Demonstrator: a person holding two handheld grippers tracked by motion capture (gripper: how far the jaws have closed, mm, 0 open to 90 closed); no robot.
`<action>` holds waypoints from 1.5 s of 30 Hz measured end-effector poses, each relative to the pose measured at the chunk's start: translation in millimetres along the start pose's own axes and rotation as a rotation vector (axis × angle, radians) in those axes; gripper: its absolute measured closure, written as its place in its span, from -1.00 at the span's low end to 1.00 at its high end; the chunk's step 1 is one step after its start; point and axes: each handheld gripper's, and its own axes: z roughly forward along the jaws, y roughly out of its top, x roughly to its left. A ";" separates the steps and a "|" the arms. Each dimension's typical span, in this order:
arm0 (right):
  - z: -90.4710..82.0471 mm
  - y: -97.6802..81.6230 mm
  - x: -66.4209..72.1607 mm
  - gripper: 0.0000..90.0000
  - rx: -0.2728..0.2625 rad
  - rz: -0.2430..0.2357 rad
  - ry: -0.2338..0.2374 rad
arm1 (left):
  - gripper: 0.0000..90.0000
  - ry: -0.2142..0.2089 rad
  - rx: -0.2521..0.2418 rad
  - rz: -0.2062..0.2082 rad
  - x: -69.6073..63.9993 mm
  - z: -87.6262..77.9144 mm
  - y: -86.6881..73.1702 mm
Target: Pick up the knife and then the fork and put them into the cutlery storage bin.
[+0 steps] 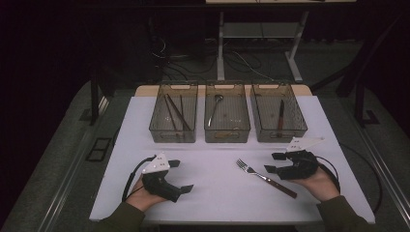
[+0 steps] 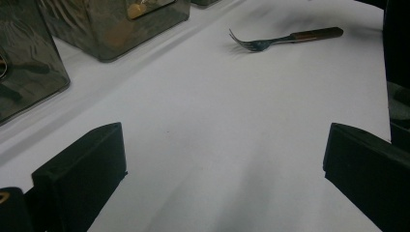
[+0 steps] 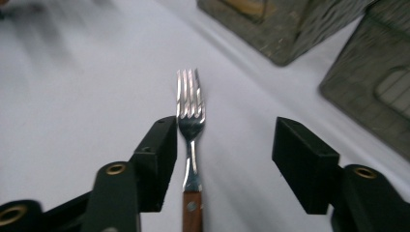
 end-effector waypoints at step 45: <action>30.9 -26.1 13.3 0.73 0.153 -0.097 0.033 | -0.99 -0.004 0.017 0.017 -2.8 3.3 -0.1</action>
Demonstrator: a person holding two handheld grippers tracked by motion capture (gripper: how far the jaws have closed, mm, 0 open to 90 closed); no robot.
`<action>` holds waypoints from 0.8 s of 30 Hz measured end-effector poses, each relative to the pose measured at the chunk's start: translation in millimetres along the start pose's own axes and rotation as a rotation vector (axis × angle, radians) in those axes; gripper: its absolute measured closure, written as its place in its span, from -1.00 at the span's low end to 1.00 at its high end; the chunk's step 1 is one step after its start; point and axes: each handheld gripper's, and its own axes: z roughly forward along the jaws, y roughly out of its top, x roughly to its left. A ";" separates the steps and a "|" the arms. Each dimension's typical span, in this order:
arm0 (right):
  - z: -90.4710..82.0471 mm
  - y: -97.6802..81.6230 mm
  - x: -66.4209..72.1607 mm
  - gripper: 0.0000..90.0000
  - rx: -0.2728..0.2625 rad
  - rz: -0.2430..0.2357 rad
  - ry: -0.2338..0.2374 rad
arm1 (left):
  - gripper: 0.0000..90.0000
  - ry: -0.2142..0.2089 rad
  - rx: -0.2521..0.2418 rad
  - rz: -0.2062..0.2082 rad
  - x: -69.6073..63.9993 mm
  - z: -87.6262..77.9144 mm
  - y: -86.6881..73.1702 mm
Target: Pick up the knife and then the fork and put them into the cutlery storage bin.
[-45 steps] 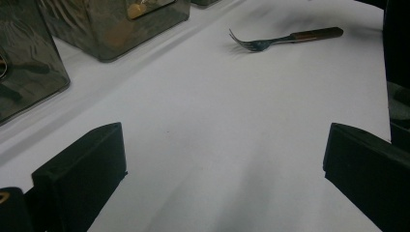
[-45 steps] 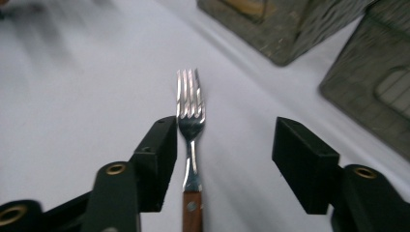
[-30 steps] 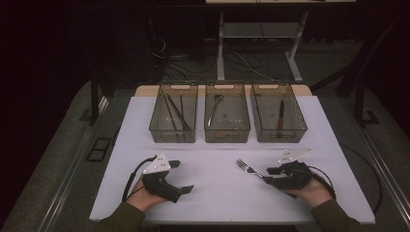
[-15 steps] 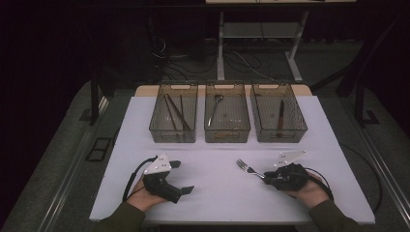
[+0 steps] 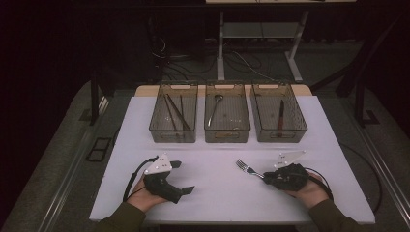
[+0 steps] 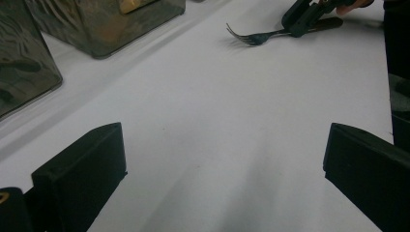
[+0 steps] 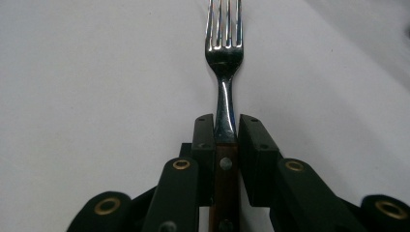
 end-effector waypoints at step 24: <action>-29.0 12.0 -19.8 0.72 -0.054 0.036 0.014 | -0.99 -0.003 -0.002 -0.005 -0.1 0.2 0.0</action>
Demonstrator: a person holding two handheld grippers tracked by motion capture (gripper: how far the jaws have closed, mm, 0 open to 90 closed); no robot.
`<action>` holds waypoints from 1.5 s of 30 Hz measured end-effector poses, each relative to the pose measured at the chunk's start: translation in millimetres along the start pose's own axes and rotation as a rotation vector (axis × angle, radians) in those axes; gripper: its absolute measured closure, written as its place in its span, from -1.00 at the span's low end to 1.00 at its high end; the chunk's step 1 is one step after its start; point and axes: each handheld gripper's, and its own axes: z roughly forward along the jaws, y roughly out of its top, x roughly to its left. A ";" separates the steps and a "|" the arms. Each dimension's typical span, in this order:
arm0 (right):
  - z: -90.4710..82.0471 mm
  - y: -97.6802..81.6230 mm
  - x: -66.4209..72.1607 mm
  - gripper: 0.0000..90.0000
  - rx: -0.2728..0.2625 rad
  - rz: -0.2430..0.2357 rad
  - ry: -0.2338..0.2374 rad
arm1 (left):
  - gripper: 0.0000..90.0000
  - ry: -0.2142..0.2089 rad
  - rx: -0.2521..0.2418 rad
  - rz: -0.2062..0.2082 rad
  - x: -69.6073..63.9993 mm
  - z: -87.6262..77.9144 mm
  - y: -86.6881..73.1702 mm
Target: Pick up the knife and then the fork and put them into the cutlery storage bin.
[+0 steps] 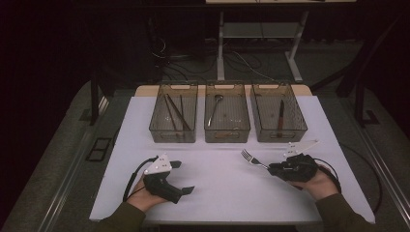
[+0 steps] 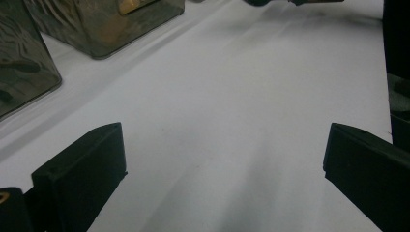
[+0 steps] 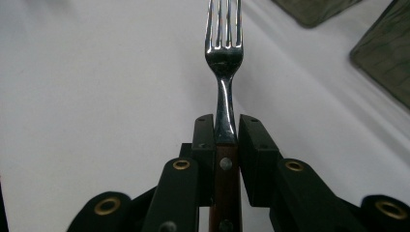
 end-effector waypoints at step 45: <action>-50.8 54.7 -76.3 0.72 -0.124 0.111 -0.141 | -0.99 -0.004 0.004 0.002 1.5 -0.2 -0.4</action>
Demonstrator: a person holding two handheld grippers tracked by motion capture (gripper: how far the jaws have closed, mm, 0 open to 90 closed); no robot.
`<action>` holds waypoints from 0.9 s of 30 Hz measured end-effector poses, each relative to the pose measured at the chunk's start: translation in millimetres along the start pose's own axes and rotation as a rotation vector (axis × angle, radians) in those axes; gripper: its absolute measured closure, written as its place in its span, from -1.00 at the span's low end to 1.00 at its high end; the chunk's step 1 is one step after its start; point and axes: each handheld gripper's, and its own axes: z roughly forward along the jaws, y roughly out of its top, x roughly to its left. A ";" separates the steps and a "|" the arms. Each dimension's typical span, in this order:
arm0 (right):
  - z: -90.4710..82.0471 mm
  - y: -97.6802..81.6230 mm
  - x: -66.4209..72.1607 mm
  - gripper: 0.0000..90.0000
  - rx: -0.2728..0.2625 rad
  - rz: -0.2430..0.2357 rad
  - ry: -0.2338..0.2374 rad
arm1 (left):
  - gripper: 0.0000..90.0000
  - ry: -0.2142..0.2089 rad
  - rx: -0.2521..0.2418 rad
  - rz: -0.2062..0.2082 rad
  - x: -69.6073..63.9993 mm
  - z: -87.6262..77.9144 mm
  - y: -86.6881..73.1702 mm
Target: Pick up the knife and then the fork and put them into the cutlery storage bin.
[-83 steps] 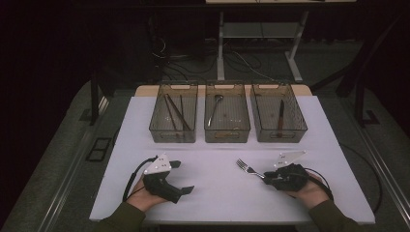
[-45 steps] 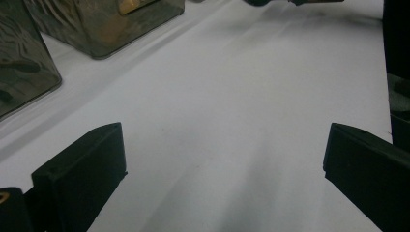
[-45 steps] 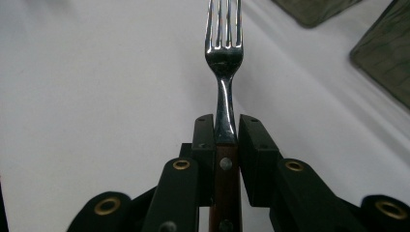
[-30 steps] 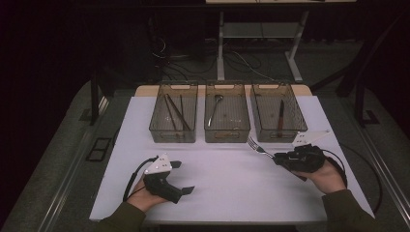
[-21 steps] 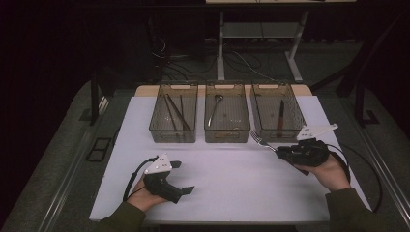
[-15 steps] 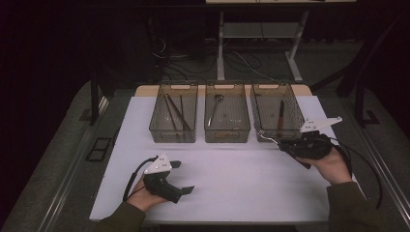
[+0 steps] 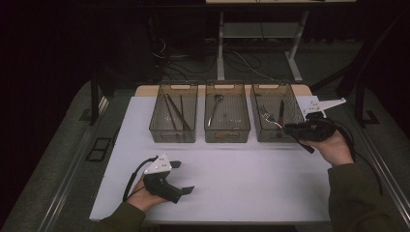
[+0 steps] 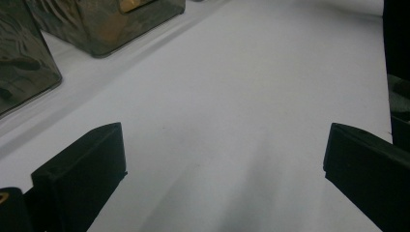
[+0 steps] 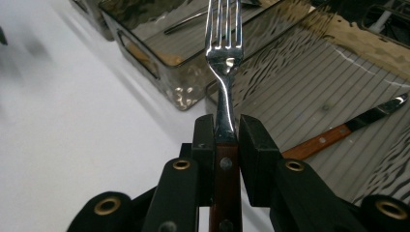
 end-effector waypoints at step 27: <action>29.4 38.6 -64.0 0.72 0.054 0.133 -0.082 | -0.99 -0.010 -0.005 -0.004 0.6 -1.1 -0.5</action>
